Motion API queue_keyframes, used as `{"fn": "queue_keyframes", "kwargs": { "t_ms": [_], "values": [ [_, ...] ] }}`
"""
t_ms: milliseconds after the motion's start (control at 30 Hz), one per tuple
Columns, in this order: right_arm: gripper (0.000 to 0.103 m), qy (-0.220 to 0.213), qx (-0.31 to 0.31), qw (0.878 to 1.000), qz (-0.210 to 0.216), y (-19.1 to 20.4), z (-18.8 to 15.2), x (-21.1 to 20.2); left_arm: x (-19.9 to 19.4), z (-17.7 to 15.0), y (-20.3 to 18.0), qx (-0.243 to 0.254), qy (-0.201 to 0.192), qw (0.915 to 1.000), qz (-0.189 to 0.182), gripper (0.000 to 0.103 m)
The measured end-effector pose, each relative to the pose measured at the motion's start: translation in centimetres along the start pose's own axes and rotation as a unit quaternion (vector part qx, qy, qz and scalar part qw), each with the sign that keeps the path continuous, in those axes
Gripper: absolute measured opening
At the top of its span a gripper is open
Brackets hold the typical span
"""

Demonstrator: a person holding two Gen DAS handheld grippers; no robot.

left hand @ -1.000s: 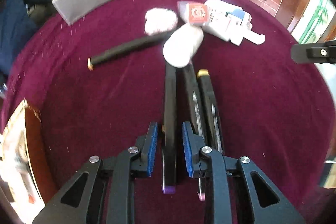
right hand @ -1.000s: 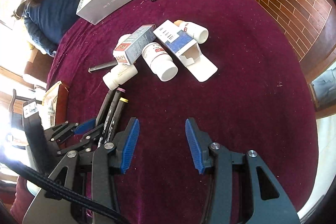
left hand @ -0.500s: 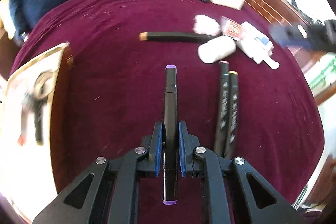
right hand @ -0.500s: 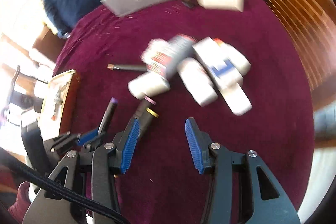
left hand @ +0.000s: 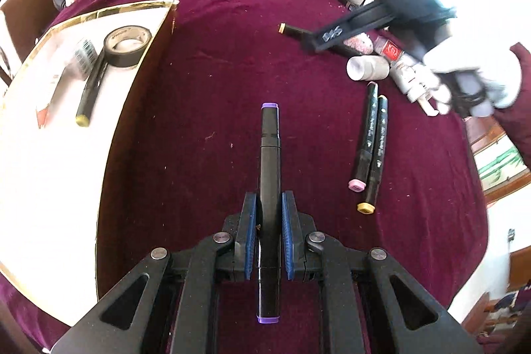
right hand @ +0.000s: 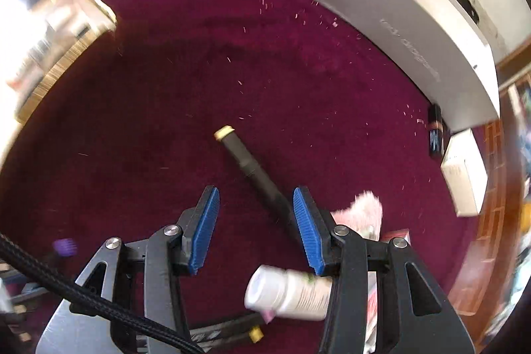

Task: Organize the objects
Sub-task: 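Grasp a beige-capped black marker with the right tool while the left tool holds its marker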

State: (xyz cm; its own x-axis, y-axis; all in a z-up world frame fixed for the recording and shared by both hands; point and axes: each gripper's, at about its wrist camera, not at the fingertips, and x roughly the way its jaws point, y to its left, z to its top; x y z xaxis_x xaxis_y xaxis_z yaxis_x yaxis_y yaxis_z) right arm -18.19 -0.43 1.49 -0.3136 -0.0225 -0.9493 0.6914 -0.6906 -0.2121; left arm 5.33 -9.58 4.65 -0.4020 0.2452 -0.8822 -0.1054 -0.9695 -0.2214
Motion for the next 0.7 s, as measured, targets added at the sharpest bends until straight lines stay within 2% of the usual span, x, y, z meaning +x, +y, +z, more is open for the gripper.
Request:
{"fn": "queue_keyframes", "kwargs": {
  "t_ms": [33,100,167,200,300,333,367,433,533,700],
  "values": [
    [0.042,0.002,0.009,1.000,0.011,-0.3,0.0,0.2,-0.2,-0.1,0.1,-0.004,-0.003,1.0000,-0.002,0.012],
    [0.029,0.013,0.032,0.999,0.036,-0.8,0.3,0.3,-0.5,-0.2,0.3,-0.005,-0.007,1.0000,-0.002,0.012],
    [0.023,0.020,0.048,0.997,0.056,-1.0,0.5,0.3,-0.4,-0.2,0.3,-0.007,-0.009,0.9999,0.002,0.012],
    [0.022,0.023,0.060,0.995,0.074,-1.0,0.6,0.2,-0.1,-0.2,0.4,-0.007,-0.007,0.9999,0.003,0.012],
    [0.012,0.032,0.099,0.981,0.162,-0.5,0.6,0.0,0.7,-0.2,0.2,-0.005,-0.002,0.9999,0.012,0.012],
    [0.012,0.034,0.102,0.979,0.174,0.1,0.5,-0.1,1.0,-0.2,0.2,-0.004,-0.002,0.9998,0.018,0.012],
    [0.012,0.034,0.099,0.980,0.168,0.8,0.4,-0.2,1.3,-0.2,0.2,-0.001,0.000,0.9997,0.024,0.012],
    [0.013,0.027,0.071,0.990,0.122,2.6,0.0,-0.7,1.9,-0.2,0.3,0.003,-0.002,0.9993,0.038,0.012],
    [0.012,0.018,0.041,0.997,0.058,4.5,-0.9,-1.4,2.0,-0.2,0.0,0.017,-0.008,0.9988,0.046,0.012],
    [0.012,-0.001,0.026,1.000,-0.005,6.1,-2.6,-2.5,2.1,-0.3,-0.2,0.019,-0.023,0.9984,0.048,0.012]
  ]
}}
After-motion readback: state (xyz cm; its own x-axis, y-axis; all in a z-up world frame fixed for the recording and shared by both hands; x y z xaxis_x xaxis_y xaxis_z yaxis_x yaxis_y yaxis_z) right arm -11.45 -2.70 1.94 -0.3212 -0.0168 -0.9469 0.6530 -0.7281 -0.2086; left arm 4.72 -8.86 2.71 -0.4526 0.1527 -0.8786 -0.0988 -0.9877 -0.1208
